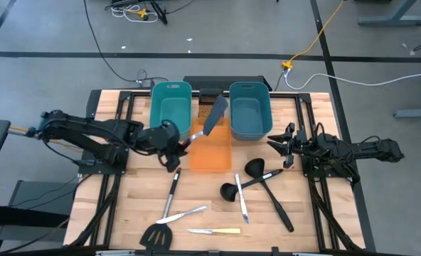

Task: Pick & Place Kitchen Items
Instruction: Put the top black spatula into the green bin

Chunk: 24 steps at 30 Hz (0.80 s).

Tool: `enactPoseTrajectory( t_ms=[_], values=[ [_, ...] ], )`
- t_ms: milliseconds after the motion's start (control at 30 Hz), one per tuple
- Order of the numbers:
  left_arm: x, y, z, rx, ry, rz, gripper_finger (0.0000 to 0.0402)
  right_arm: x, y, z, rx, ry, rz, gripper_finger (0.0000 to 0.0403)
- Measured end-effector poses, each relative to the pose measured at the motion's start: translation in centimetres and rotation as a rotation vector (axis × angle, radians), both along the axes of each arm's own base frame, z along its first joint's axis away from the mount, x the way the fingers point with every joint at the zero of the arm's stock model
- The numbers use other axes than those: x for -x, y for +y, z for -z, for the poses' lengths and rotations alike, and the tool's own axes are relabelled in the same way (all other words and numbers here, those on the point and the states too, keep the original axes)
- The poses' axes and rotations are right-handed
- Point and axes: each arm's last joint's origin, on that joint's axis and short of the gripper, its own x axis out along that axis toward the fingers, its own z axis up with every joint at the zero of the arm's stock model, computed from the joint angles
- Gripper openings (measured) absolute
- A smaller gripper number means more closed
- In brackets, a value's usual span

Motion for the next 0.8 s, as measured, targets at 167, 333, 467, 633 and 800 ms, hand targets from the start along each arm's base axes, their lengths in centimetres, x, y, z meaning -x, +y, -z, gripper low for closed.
enactPoseTrajectory(
  t_ms=[167, 333, 467, 633, 800],
  values=[
    [-1.9, 0.2, 1.2, 0.086, 0.011, -0.031, 0.0111, 0.0, 0.0, 0.0, 0.0, -0.001, 0.0, 0.0114],
    [-3.4, 0.5, 1.9, 0.123, -0.013, -0.028, 0.0111, 0.0, 0.0, 0.0, 0.0, -0.002, 0.0, 0.0114],
    [-4.1, 0.9, 2.4, 0.125, -0.004, -0.041, 0.0111, 0.0, 0.0, 0.0, 0.0, -0.002, 0.0, 0.0114],
    [-5.1, 1.9, 3.6, 0.165, 0.031, -0.088, 0.0111, 0.0, 0.0, 0.0, 0.0, -0.002, 0.0, 0.0114],
    [-6.6, 2.2, 5.4, 0.215, 0.078, -0.084, 0.0111, 0.0, 0.0, 0.0, 0.0, -0.003, 0.0, 0.0114]
  ],
)
